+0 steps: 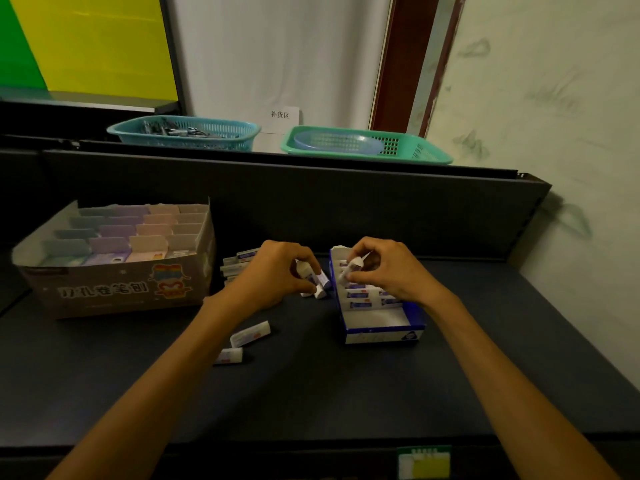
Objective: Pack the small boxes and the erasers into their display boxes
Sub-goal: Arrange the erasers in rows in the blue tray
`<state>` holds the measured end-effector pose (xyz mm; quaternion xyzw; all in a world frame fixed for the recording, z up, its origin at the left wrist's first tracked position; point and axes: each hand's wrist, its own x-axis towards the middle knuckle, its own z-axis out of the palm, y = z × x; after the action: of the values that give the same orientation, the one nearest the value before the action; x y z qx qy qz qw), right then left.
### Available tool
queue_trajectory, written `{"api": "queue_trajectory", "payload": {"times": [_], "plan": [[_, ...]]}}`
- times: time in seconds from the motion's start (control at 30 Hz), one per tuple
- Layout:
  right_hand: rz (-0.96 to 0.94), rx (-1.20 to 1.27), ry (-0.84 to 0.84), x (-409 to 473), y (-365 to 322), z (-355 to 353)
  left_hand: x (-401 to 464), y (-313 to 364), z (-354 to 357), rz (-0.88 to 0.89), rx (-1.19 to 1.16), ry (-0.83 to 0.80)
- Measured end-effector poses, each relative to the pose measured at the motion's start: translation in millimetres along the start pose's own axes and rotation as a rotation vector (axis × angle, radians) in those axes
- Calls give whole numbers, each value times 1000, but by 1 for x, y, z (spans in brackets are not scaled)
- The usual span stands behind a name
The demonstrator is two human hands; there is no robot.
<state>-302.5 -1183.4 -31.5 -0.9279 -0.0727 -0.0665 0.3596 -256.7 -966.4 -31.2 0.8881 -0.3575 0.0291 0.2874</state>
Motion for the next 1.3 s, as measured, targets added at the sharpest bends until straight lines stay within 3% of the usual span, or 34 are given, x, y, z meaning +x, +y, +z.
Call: {"api": "queue_trajectory", "payload": {"times": [0.23,0.83,1.1,1.3], "plan": [[35,129,-31,-14,21,-20,11,15,11,42,30,4],[-5,14,-22,-36,52,-43,24,43,40,38,129,-56],[-23,21,-38,-37,60,-41,25,50,54,-9,33,-46],[-62,-80,-89,-36,57,-38,23,56,61,-2,126,-88]]}}
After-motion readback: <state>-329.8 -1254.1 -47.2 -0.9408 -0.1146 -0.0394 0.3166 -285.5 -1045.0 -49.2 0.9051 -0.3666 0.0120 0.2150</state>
